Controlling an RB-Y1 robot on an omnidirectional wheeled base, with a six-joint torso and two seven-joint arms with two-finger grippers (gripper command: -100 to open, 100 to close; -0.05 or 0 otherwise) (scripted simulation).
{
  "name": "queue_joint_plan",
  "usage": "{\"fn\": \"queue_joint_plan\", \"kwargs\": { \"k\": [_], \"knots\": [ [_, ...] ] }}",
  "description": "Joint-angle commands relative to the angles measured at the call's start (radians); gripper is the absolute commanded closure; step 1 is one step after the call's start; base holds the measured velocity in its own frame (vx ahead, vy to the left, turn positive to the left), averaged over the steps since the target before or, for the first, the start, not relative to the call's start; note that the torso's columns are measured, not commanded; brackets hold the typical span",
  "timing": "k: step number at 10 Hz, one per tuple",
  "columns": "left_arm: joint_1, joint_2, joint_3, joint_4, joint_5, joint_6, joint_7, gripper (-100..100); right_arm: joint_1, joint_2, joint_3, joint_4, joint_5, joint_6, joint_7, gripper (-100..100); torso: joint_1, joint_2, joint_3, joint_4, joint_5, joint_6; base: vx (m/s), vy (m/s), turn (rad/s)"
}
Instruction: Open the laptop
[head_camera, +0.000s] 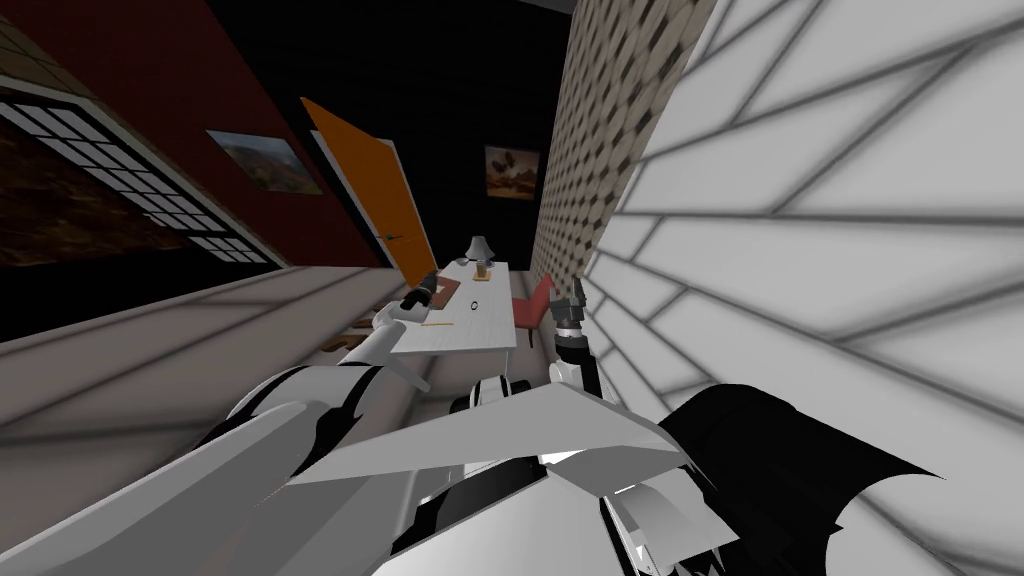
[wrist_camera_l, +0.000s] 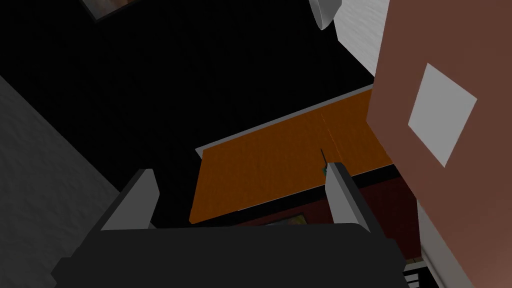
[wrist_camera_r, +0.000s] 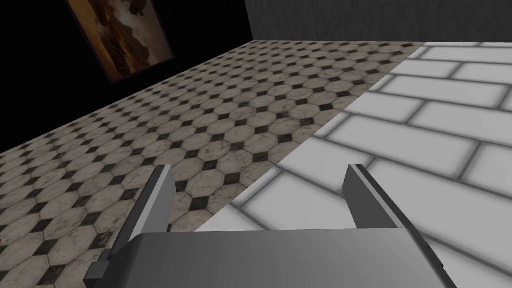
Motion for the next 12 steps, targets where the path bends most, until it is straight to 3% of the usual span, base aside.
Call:
{"fn": "queue_joint_plan", "kwargs": {
  "k": [1, 2, 4, 6, 7, 8, 10, 11, 12],
  "knots": [
    [-0.005, 0.025, 0.015, 0.015, 0.049, 0.001, -0.044, -100, 0.000, 0.000, 0.000, 0.000, 0.000, 0.000, 0.000, 0, 0.000, 0.000, 0.000, 0.000, 0.000, 0.000, -0.037, 0.007, -0.108],
    [-0.005, 0.025, 0.015, 0.015, 0.049, 0.001, -0.044, -100, 0.000, 0.000, 0.000, 0.000, 0.000, 0.000, 0.000, 0, 0.000, 0.000, 0.000, 0.000, 0.000, 0.000, -0.016, 0.002, 0.005],
    [0.004, 0.079, 0.029, 0.001, 0.122, 0.030, -0.104, -100, 0.000, 0.000, 0.000, 0.000, 0.000, 0.000, 0.000, 0, 0.000, 0.000, 0.000, 0.000, 0.000, 0.001, -0.048, -0.002, -0.252],
    [0.004, 0.079, 0.029, 0.001, 0.139, 0.030, -0.104, -100, 0.000, 0.000, 0.000, 0.000, 0.000, 0.000, 0.000, 0, 0.001, 0.001, 0.001, 0.000, 0.000, -0.001, -0.040, 0.005, -0.044],
    [0.008, 0.107, 0.036, -0.007, 0.184, 0.044, -0.134, -100, 0.000, 0.000, 0.000, 0.000, 0.000, 0.000, 0.000, 0, 0.001, -0.001, -0.001, 0.000, 0.000, -0.001, -0.030, 0.000, -0.171],
    [0.008, 0.107, 0.036, -0.007, 0.184, 0.044, -0.134, -100, 0.000, 0.000, 0.000, 0.000, 0.000, 0.000, 0.000, 0, 0.000, -0.001, -0.001, 0.000, 0.000, 0.001, -0.031, 0.006, -0.127],
    [0.017, 0.161, 0.050, -0.021, 0.253, 0.073, -0.195, -100, 0.000, 0.000, 0.000, 0.000, 0.000, 0.000, 0.000, 0, 0.000, 0.000, 0.000, 0.000, 0.000, 0.000, -0.056, 0.006, -0.317],
    [0.017, 0.161, 0.050, -0.021, 0.274, 0.073, -0.195, -100, 0.000, 0.000, 0.000, 0.000, 0.000, 0.000, 0.000, 0, 0.001, 0.002, 0.001, 0.001, 0.000, -0.001, -0.056, 0.001, 0.060],
    [0.021, 0.189, 0.057, -0.028, 0.308, 0.087, -0.225, -100, 0.000, 0.000, 0.000, 0.000, 0.000, 0.000, 0.000, 0, 0.001, 0.001, 0.001, 0.000, 0.000, 0.000, -0.049, -0.011, -0.210]
  ]
}}
